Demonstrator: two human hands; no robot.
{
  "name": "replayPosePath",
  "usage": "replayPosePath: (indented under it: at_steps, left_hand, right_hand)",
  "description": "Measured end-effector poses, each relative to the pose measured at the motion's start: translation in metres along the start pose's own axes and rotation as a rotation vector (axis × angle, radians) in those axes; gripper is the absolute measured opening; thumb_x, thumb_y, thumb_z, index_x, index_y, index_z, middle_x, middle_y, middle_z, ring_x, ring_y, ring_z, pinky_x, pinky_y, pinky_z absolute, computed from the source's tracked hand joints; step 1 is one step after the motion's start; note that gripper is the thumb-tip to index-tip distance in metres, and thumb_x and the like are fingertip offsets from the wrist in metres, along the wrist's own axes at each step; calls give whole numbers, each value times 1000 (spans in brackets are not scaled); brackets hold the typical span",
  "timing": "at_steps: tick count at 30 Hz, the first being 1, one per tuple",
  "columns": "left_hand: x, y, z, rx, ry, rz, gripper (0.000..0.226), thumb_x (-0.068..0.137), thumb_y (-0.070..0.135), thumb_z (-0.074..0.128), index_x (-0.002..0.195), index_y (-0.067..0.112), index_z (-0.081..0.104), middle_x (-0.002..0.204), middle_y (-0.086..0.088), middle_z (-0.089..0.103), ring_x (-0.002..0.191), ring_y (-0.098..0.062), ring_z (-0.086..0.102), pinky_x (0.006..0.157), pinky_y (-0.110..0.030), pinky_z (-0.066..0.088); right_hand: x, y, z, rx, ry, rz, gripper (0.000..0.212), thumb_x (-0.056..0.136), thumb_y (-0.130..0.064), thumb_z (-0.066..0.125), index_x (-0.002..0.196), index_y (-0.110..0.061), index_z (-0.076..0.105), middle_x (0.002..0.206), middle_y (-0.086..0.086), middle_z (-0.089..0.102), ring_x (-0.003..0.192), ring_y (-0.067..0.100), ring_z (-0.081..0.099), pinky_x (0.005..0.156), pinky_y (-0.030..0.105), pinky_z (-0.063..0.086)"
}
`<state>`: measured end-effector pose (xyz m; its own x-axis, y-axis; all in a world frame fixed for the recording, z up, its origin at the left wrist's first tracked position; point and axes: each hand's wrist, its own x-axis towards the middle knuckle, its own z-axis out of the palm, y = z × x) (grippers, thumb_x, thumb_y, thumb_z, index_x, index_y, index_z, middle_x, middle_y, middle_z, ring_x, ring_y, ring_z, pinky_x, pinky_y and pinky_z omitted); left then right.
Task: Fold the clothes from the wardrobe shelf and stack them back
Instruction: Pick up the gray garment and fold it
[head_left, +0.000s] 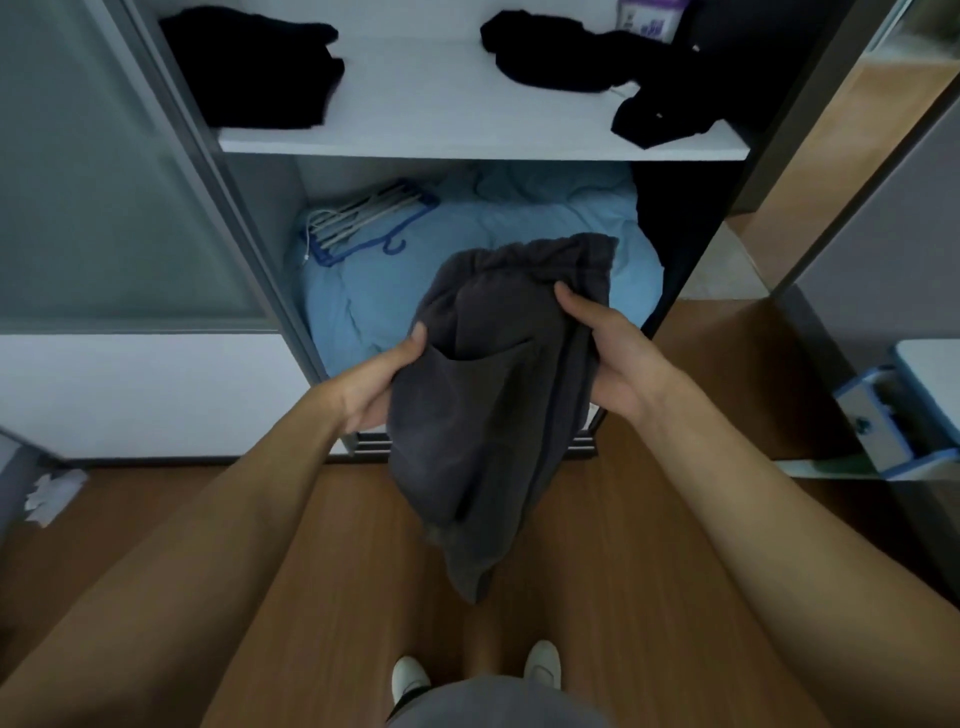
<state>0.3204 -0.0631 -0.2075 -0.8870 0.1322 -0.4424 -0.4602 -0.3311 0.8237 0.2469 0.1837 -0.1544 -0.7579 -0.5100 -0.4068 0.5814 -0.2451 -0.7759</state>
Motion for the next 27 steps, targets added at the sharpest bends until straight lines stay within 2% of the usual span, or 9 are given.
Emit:
replayPosePath:
  at_steps: [3, 5, 7, 10, 14, 16, 20, 23, 27]
  left_hand:
    - [1, -21, 13, 117, 46, 15, 58, 71, 45, 82, 119, 16, 66, 115, -5, 75, 112, -22, 69, 80, -24, 58]
    - [6, -20, 29, 39, 136, 87, 43, 84, 30, 74, 121, 9, 67, 112, -11, 75, 108, -28, 70, 76, -27, 59]
    - [12, -16, 42, -119, 201, 94, 33, 93, 24, 65, 120, 5, 69, 111, -15, 74, 100, -27, 72, 70, -29, 60]
    - [16, -5, 54, -263, 215, 76, 28, 96, 26, 58, 96, 8, 79, 98, -12, 78, 87, -23, 75, 66, -29, 60]
    - [17, 9, 64, -282, 234, 31, 40, 100, 31, 53, 80, 10, 82, 90, -9, 78, 81, -22, 75, 67, -29, 60]
    - [16, 13, 62, -212, 250, -17, 39, 103, 34, 50, 91, 9, 77, 88, -9, 78, 77, -20, 75, 62, -27, 59]
    - [12, 8, 40, -159, 197, 18, 46, 101, 50, 47, 116, 11, 69, 112, -9, 75, 101, -20, 73, 79, -29, 59]
    - [5, -13, 22, -108, 132, 48, 52, 97, 51, 53, 133, 14, 58, 125, -6, 70, 113, -18, 68, 85, -28, 58]
    - [-6, -47, 9, 41, 9, -41, 51, 84, 57, 63, 124, 25, 61, 117, 3, 74, 109, -14, 69, 78, -24, 59]
  right_hand:
    - [1, -6, 2, -83, 109, 161, 28, 96, -29, 63, 111, -6, 71, 104, 14, 76, 90, 27, 75, 70, 37, 61]
    - [2, -13, -6, -157, 147, 205, 24, 97, -25, 62, 100, -3, 73, 95, 16, 77, 78, 28, 76, 60, 37, 62]
    - [1, -20, -21, -147, 120, 149, 29, 94, -28, 66, 105, -3, 76, 107, 17, 75, 91, 29, 75, 68, 41, 62]
    - [-6, -8, -46, -81, 33, 46, 52, 86, -45, 73, 127, -12, 67, 125, 11, 70, 114, 28, 68, 87, 42, 59]
    - [-16, 49, -56, -190, -33, 104, 44, 81, -35, 77, 121, -22, 63, 119, 1, 74, 110, 20, 70, 79, 31, 60]
    - [-15, 63, -49, -250, 17, 21, 40, 80, -20, 81, 118, -20, 67, 117, 4, 74, 106, 20, 72, 80, 29, 60]
    - [-13, 66, -33, -190, 121, -88, 38, 83, -12, 78, 120, -12, 68, 114, 8, 75, 105, 24, 72, 89, 36, 59]
    - [-13, 63, -27, -59, 153, -64, 34, 87, -11, 73, 120, -7, 66, 111, 12, 75, 102, 27, 73, 84, 37, 60]
    - [-12, 61, -22, 94, 181, 36, 29, 88, -14, 72, 114, -4, 68, 108, 15, 76, 97, 28, 74, 76, 38, 62]
